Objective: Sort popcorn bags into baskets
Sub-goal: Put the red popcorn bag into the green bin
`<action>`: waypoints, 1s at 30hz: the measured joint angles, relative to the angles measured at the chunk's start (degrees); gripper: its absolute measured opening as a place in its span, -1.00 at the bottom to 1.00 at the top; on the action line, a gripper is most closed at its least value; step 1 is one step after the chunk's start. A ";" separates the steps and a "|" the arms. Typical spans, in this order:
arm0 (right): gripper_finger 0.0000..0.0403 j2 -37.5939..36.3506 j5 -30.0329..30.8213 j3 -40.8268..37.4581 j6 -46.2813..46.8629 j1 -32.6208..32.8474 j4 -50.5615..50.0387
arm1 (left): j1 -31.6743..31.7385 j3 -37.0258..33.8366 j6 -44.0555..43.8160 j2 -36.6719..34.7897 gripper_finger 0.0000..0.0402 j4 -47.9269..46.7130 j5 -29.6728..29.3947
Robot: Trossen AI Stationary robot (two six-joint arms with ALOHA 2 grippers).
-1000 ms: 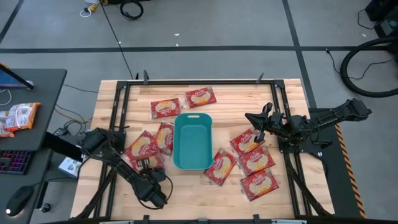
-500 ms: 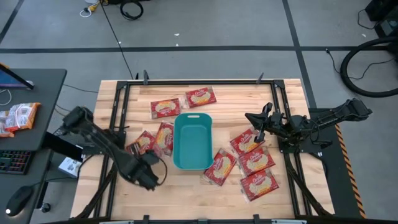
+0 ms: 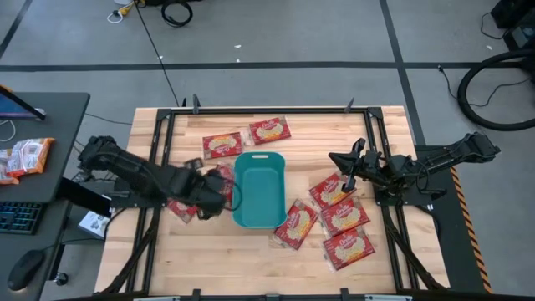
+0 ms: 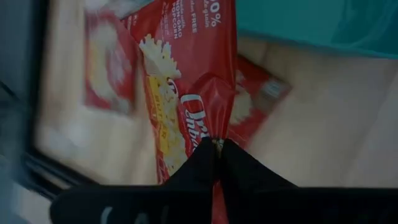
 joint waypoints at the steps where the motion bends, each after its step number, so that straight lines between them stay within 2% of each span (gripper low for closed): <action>1: -0.91 0.06 0.01 0.00 0.00 -0.02 0.00 | 0.80 1.06 5.26 0.40 -0.93 0.07 -1.33; 4: -0.91 0.41 -0.01 0.00 0.00 -0.02 -0.02 | 2.43 3.07 20.28 1.38 -0.93 2.16 -6.68; 8: -0.91 0.75 -0.01 0.00 0.01 0.00 -0.05 | 2.74 3.32 45.88 2.19 -0.93 10.36 -9.43; 11: -0.91 1.07 -0.01 0.00 0.94 0.00 -0.05 | 2.65 1.82 65.91 2.38 -0.93 16.76 -7.95; 15: -0.91 2.00 -0.02 0.00 1.47 0.00 -0.04 | 3.24 -1.51 87.93 2.79 -0.93 21.81 -1.78; 18: -0.91 2.75 -0.03 0.00 2.90 0.00 -0.06 | 3.46 -4.82 102.95 3.26 -0.93 25.40 -2.32; 20: -0.91 3.08 -0.05 0.00 2.98 0.00 -0.04 | 4.08 -6.54 110.91 3.28 -0.93 29.95 -3.28; 22: -0.91 3.45 -0.03 0.00 3.02 0.00 0.35 | 5.08 -7.56 116.43 3.39 -0.93 33.71 -1.80; 30: -0.91 3.47 -0.03 0.00 3.02 0.00 0.42 | 9.39 -7.73 130.47 5.53 -0.93 37.38 6.41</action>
